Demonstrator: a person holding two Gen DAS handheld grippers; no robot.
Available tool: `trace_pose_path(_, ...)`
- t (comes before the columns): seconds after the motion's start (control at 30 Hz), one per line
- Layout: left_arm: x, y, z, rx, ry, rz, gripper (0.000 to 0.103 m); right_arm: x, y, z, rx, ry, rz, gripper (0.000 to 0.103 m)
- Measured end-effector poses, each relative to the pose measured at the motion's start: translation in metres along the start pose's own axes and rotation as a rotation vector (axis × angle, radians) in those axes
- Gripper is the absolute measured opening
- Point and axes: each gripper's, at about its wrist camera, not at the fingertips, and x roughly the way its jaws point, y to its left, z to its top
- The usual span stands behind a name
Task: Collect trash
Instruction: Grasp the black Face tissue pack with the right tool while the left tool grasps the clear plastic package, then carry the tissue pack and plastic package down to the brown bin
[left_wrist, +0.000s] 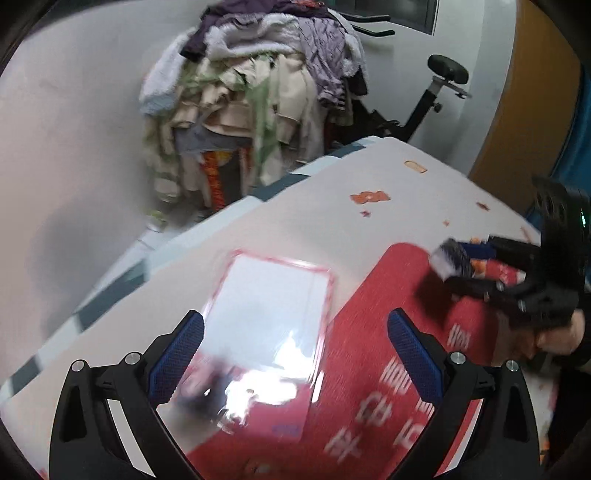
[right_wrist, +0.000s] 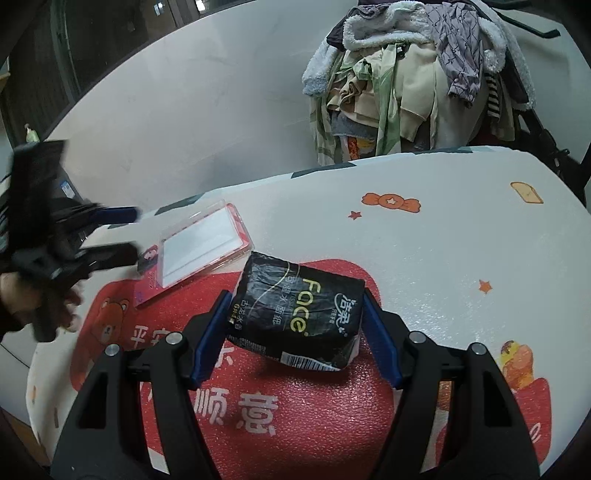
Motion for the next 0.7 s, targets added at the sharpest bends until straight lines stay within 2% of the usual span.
trace_pose_path(0.13, 0.023, 0.004, 0.008, -0.004, 0.048, -0.029, 0.097, 0.000, -0.001, 0.000, -0.002, -0.002, 0.027, 0.069)
trace_pose_path(0.17, 0.028, 0.005, 0.010, 0.004, 0.053, -0.004, 0.097, -0.001, 0.000, 0.000, -0.004, -0.004, 0.033, 0.069)
trace_pose_path(0.2, 0.030, 0.006, 0.012, 0.012, 0.051, 0.011, 0.097, -0.002, 0.000, -0.001, -0.004, -0.006, 0.039, 0.069)
trace_pose_path(0.33, 0.038, 0.014, 0.015, -0.020, 0.060, -0.008, 0.097, -0.003, -0.002, -0.001, 0.004, -0.014, 0.052, 0.069)
trace_pose_path(0.5, 0.049, 0.027, 0.017, -0.045, 0.089, 0.022, 0.097, -0.003, -0.004, -0.002, 0.013, -0.015, 0.066, 0.069)
trace_pose_path(0.63, 0.050, 0.034, 0.015, -0.077, 0.089, 0.011, 0.097, -0.001, -0.006, 0.000, 0.015, -0.011, 0.071, 0.069)
trace_pose_path(0.7, 0.051, 0.029, 0.013, -0.061, 0.098, -0.007, 0.097, 0.000, -0.006, 0.000, 0.018, -0.007, 0.070, 0.069)
